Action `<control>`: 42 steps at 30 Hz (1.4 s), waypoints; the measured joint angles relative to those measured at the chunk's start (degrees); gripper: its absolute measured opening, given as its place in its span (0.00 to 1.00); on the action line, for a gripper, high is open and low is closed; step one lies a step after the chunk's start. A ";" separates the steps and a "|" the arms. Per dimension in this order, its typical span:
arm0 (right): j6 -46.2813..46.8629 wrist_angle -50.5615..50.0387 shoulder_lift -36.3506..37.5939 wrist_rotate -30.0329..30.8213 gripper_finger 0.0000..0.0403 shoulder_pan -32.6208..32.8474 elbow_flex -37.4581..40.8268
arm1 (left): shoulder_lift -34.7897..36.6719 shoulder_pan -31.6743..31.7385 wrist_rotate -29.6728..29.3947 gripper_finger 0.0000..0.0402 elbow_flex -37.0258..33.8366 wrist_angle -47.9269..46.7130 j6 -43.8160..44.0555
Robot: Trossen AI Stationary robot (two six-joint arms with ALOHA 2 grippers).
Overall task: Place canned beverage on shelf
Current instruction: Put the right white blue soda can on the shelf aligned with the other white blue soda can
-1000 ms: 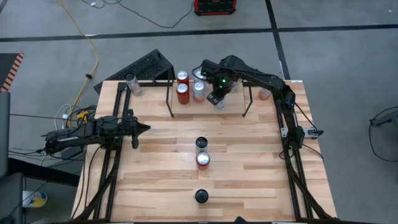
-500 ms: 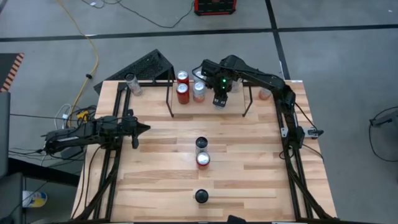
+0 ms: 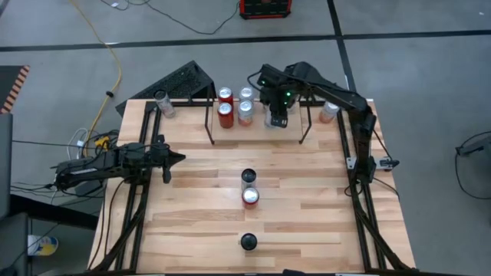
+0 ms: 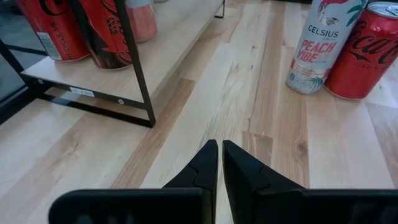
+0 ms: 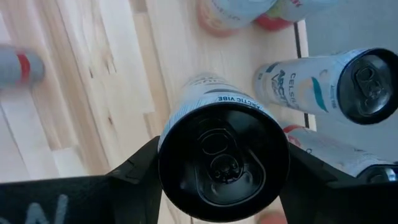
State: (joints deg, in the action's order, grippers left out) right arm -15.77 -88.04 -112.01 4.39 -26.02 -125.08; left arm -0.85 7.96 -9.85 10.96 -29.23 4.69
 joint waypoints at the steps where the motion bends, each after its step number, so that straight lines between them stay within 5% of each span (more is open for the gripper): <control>1: -1.73 -0.49 -0.05 0.09 0.58 0.01 0.01 | 0.00 -0.02 0.00 0.03 0.00 0.02 0.00; 13: -29.95 -0.67 -0.76 0.29 0.58 1.01 0.02 | -0.02 0.00 0.00 0.03 0.00 0.00 0.00; 42: -40.28 3.14 -0.76 -0.18 0.58 0.05 0.02 | -0.02 0.00 -0.01 0.03 0.00 0.01 0.00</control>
State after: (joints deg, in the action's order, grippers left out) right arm -56.05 -84.90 -112.77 4.20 -25.97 -125.05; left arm -0.86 7.97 -9.86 10.96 -29.22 4.69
